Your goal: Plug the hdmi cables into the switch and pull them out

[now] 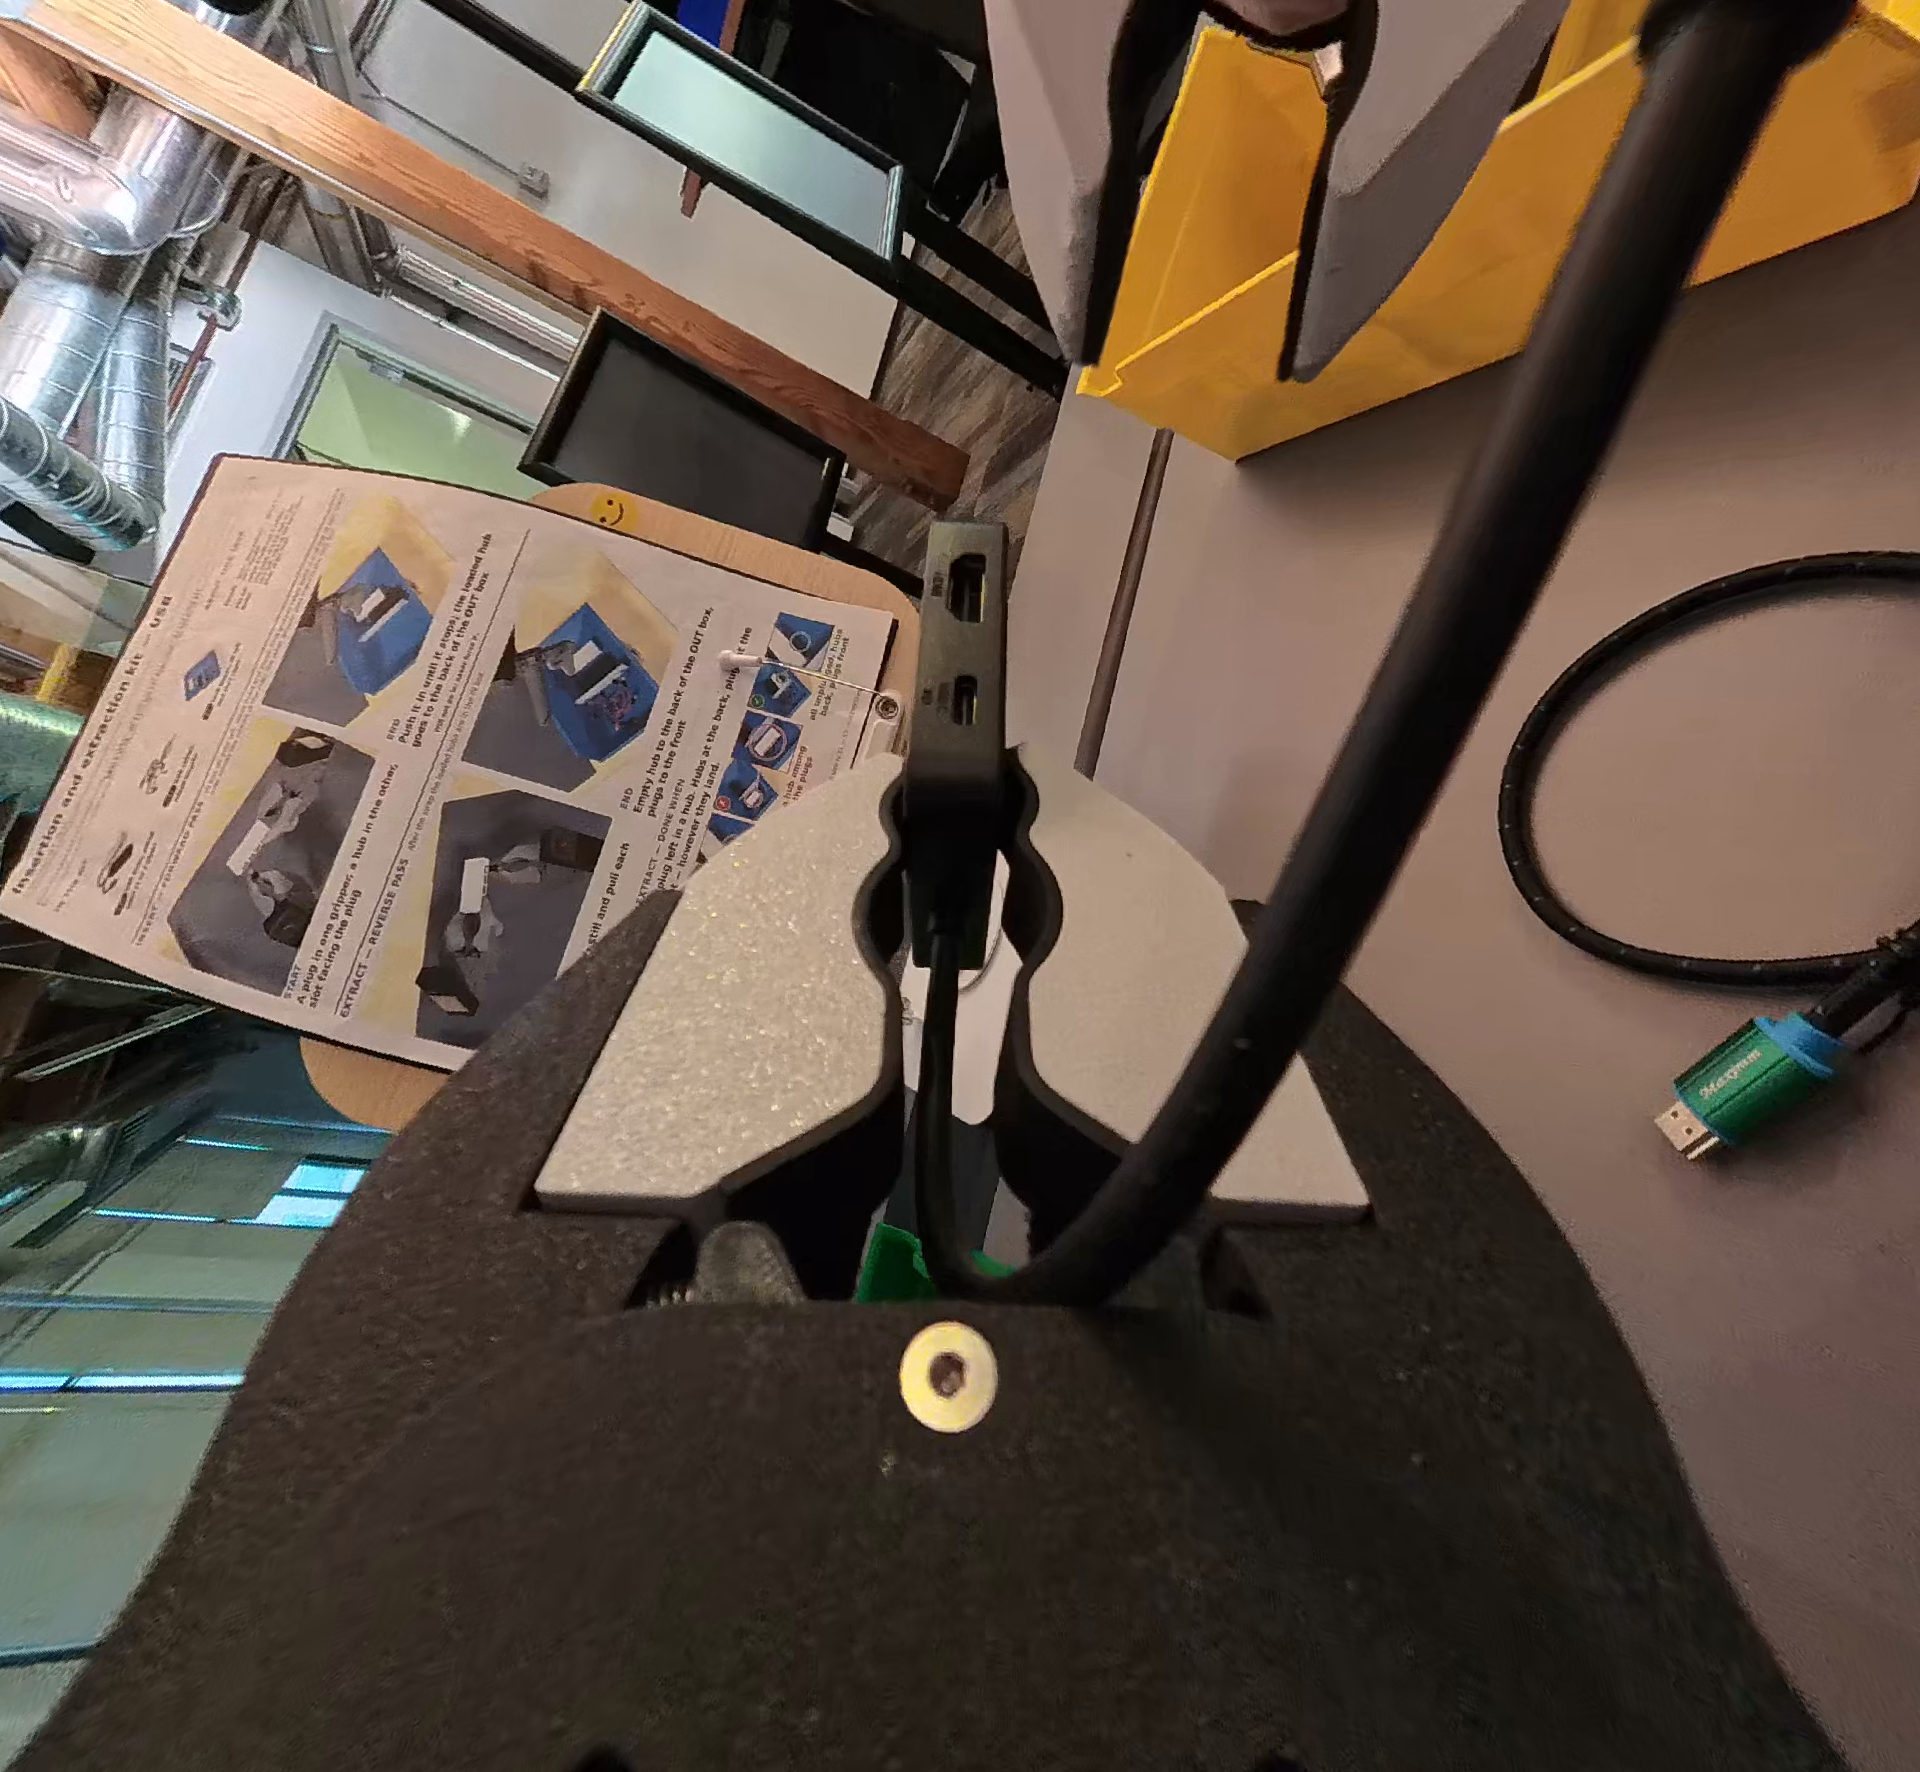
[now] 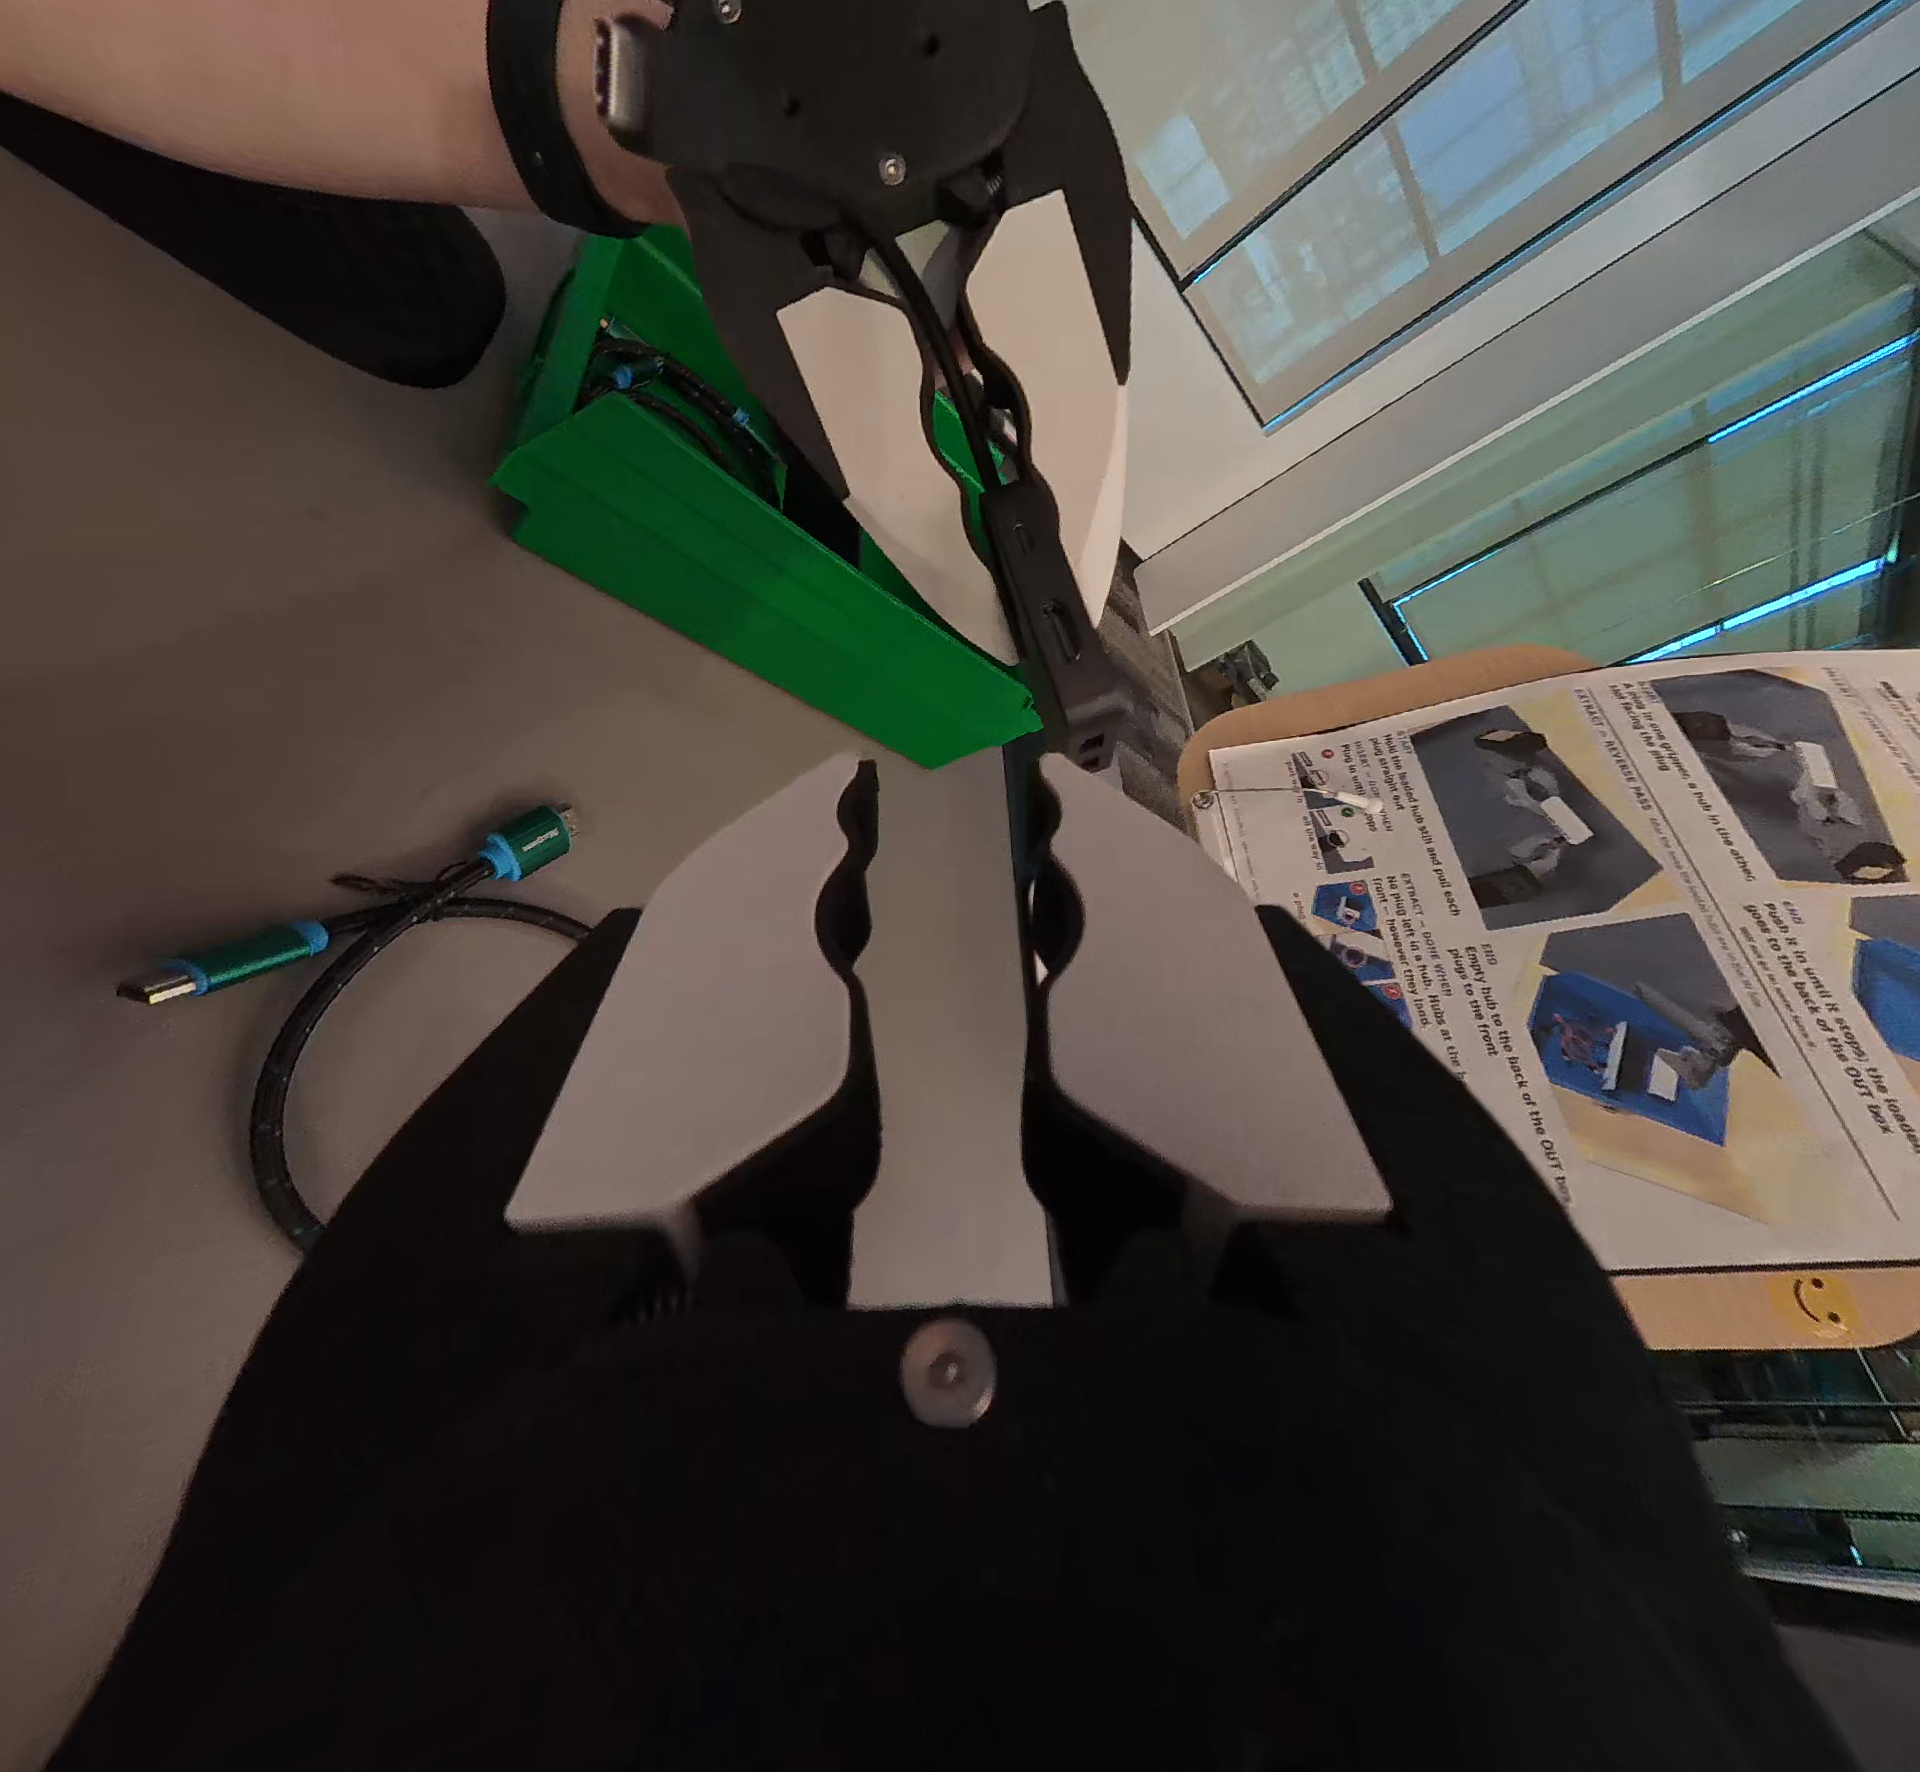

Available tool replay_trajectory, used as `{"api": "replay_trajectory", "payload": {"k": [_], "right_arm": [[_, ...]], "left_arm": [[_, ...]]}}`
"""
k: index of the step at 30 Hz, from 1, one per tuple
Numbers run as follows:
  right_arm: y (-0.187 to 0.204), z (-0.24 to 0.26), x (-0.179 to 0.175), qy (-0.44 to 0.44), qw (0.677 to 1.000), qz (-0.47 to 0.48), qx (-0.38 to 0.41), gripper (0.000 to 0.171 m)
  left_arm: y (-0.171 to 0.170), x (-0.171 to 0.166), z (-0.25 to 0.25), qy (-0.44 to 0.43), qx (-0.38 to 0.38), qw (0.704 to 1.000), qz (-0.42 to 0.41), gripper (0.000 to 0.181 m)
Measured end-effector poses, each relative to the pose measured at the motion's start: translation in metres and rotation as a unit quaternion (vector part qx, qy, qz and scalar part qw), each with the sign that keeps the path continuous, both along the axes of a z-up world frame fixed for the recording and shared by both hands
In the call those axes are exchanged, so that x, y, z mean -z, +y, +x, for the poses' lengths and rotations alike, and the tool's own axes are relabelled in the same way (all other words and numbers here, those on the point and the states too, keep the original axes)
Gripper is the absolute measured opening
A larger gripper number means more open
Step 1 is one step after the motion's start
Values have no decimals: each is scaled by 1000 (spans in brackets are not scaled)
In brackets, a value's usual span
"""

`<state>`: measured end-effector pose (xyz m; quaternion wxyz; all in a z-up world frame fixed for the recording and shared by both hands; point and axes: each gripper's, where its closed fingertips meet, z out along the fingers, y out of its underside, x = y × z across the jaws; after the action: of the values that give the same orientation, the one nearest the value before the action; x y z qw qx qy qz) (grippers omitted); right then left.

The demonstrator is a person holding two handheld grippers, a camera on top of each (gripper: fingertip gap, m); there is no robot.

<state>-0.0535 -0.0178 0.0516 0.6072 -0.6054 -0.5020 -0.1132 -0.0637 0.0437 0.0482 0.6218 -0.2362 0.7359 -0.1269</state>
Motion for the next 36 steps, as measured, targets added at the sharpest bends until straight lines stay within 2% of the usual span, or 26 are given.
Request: {"api": "replay_trajectory", "payload": {"k": [8, 12, 19, 24, 27, 36], "right_arm": [[5, 2, 14, 0, 999, -32, 3, 26], [5, 5, 35, 8, 996, -89, 2, 25], [-15, -8, 102, 20, 953, -299, -40, 19], [-23, -26, 136, 2, 924, -379, -62, 19], [-12, -40, 150, 8, 918, -392, -65, 19], [22, -53, 185, 81, 890, -447, 41, 16]], "left_arm": [[5, 1, 0, 2, -6, 1000, 0, 14], [10, 1, -1, 2, -12, 1000, 1, 14], [25, -9, -8, -12, -28, 1000, -6, 14], [35, -17, -15, -22, -41, 999, -9, 14], [40, -22, -19, -28, -49, 998, -7, 14], [58, -42, -37, -60, -74, 995, -14, 13]]}}
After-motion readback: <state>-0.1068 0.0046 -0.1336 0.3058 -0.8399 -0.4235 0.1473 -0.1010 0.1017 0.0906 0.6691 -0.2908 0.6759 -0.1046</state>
